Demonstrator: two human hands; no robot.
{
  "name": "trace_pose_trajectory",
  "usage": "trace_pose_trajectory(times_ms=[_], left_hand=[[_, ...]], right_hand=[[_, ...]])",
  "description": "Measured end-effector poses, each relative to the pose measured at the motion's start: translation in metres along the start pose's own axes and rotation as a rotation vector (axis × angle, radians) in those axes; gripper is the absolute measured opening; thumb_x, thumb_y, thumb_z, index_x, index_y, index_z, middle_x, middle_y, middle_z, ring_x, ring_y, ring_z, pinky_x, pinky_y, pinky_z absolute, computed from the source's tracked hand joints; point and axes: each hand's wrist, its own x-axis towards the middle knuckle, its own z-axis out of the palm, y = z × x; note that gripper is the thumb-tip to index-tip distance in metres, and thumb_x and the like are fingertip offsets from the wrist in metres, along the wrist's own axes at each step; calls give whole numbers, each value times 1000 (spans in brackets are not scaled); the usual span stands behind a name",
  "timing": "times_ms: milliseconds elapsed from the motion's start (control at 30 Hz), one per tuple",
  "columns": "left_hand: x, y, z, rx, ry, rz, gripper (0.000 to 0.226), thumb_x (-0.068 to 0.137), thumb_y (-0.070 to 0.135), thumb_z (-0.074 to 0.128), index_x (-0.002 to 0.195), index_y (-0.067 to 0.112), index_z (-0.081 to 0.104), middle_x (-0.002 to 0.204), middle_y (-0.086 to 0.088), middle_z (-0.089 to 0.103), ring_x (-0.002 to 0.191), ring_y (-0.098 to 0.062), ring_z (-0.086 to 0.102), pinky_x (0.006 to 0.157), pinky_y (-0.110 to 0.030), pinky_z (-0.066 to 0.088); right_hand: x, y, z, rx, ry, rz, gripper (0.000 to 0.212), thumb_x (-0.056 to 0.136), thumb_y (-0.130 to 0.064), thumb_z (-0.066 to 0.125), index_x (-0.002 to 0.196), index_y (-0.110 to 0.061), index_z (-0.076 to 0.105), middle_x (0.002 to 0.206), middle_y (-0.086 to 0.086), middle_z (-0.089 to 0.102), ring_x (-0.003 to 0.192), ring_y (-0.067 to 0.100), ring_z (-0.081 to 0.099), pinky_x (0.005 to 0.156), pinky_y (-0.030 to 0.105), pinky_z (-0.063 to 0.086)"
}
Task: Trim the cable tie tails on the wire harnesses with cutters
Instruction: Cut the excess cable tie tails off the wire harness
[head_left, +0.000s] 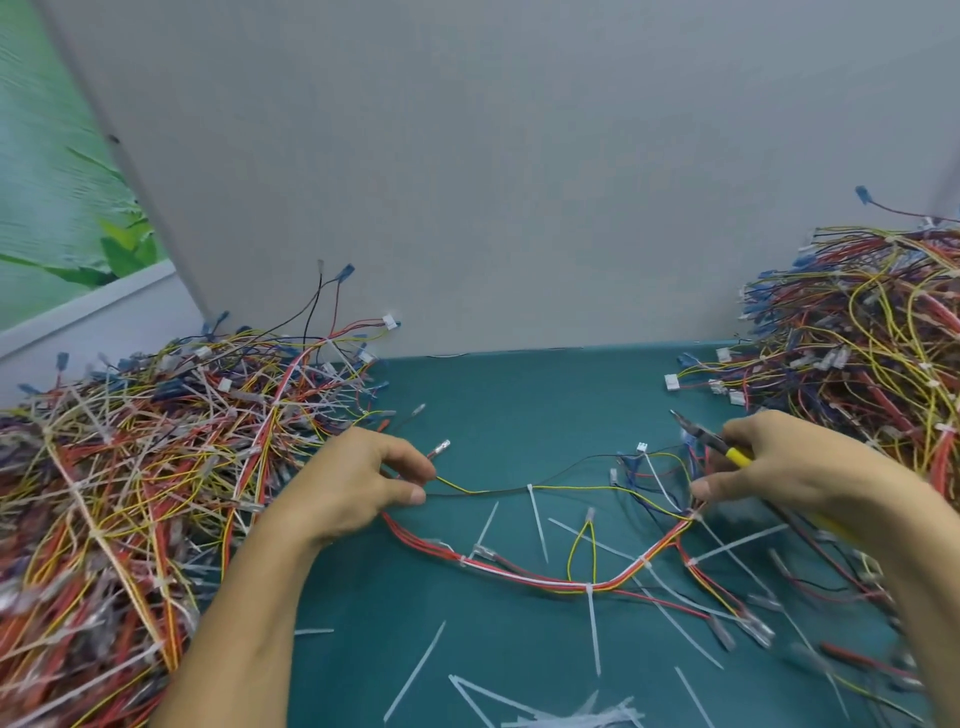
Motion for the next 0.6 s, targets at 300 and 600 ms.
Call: trace_pose_trajectory(times_ms=[300,600], left_hand=[[-2,14,23,190,-431,-11,41,65,21,86,98,37,69,88,26,68,90,4,60,85,-18,49],[2,16,29,131,-267,118,16,82,20,72,77,34,70,77,11,70,78,-5,61,80,-26,48]], right_hand=[[-5,-6,3,-44,-61,-68,32,68,-35,86,77,-15,62,74,4,68,68,18,60,68,34,45],[-8,-17,6,-54,-125,-234,31,63,-40,87,83,-34,64,69,-5,58,64,10,55,66,31,43]])
